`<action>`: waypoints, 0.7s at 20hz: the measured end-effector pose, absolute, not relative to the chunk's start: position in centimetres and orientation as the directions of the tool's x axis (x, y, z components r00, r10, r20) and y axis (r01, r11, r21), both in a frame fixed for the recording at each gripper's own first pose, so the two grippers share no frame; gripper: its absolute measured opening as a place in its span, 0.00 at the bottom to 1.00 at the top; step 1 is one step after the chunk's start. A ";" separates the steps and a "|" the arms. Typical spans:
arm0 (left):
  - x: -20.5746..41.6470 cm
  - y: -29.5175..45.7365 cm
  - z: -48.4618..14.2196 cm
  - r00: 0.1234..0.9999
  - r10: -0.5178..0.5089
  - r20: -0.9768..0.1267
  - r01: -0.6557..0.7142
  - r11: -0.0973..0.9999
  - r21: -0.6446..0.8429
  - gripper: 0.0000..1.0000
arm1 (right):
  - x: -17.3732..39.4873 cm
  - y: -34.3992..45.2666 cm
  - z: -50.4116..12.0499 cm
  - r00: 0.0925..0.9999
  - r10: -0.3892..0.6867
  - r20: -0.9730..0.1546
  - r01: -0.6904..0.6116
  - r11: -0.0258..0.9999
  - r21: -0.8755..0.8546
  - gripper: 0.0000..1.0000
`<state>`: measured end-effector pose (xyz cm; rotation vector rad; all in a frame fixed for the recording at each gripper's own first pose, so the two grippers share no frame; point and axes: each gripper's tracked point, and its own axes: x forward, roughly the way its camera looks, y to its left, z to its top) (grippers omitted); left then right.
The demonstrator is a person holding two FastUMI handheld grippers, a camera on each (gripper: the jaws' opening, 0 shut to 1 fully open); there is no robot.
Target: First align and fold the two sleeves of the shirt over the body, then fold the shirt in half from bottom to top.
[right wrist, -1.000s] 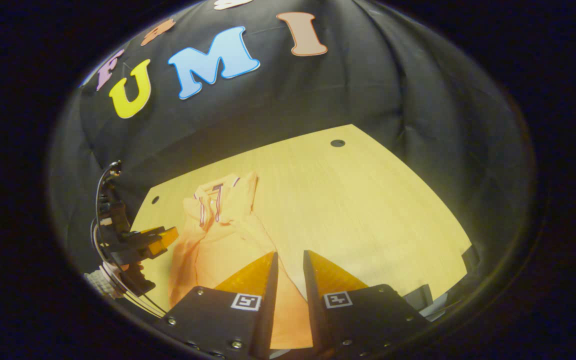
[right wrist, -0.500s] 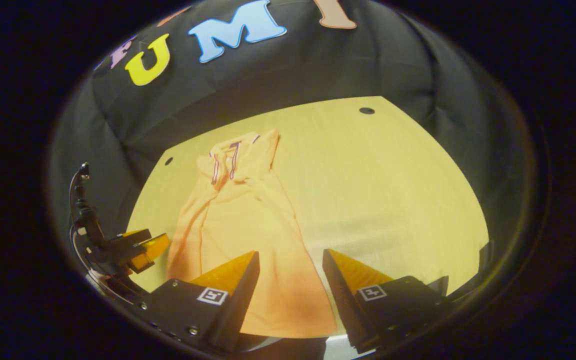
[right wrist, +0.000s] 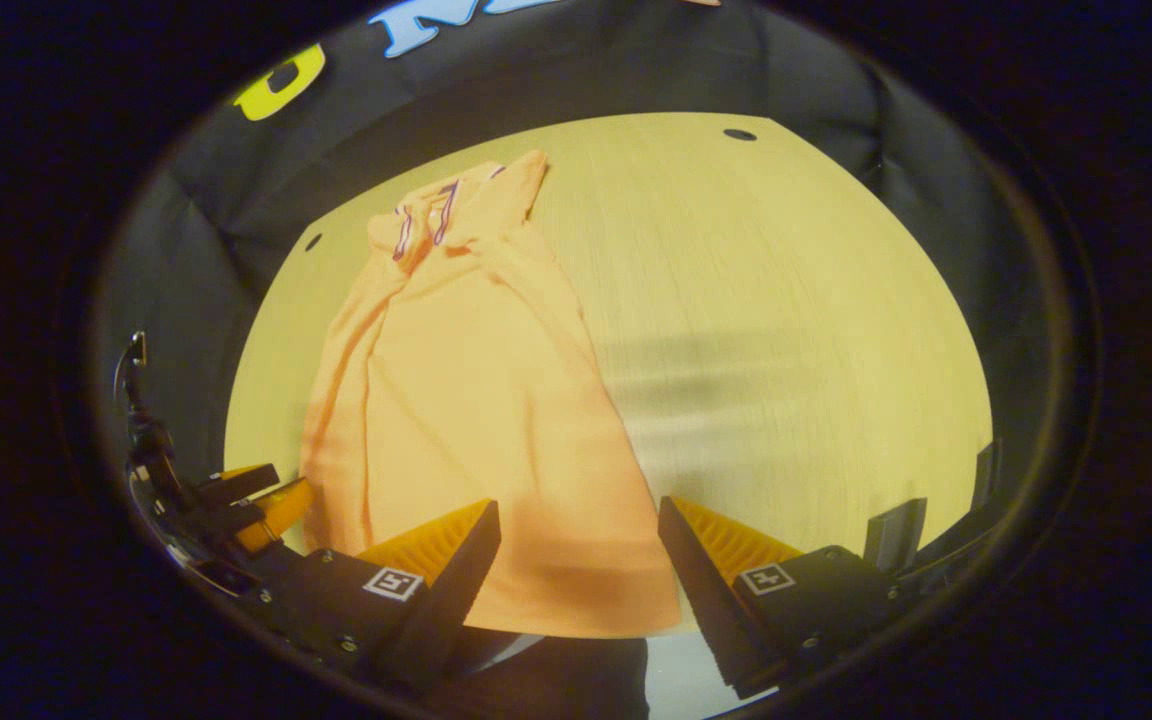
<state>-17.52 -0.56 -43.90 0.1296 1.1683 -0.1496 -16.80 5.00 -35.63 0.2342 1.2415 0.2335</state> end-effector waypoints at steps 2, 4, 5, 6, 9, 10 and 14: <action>-18.3 0.0 -44.2 0.356 -0.027 -0.934 0.197 0.979 0.047 0.95 | -17.9 4.9 -36.3 0.261 0.284 -0.923 -0.066 0.959 0.276 0.99; -18.8 0.3 -44.7 0.328 -0.015 -0.944 0.206 0.977 0.056 0.98 | -19.0 5.1 -37.1 0.218 0.268 -0.938 -0.083 0.963 0.256 0.99; -19.0 0.2 -45.0 0.314 -0.014 -0.949 0.207 0.977 0.054 0.98 | -19.4 5.1 -37.4 0.199 0.259 -0.945 -0.092 0.965 0.245 0.99; -19.1 0.2 -45.3 0.300 -0.012 -0.954 0.208 0.977 0.053 0.98 | -19.7 5.1 -37.6 0.182 0.252 -0.951 -0.104 0.966 0.236 0.99; -19.2 0.1 -45.5 0.282 -0.010 -0.959 0.215 0.975 0.053 1.00 | -20.1 5.3 -38.3 0.154 0.228 -0.961 -0.127 0.969 0.210 0.99; -19.2 0.0 -45.6 0.279 -0.012 -0.960 0.219 0.974 0.051 0.99 | -20.3 5.4 -38.6 0.143 0.222 -0.964 -0.134 0.970 0.204 0.99; -19.2 -0.2 -45.7 0.253 -0.005 -0.968 0.236 0.970 0.056 0.95 | -20.6 5.7 -39.3 0.104 0.197 -0.975 -0.162 0.971 0.178 0.99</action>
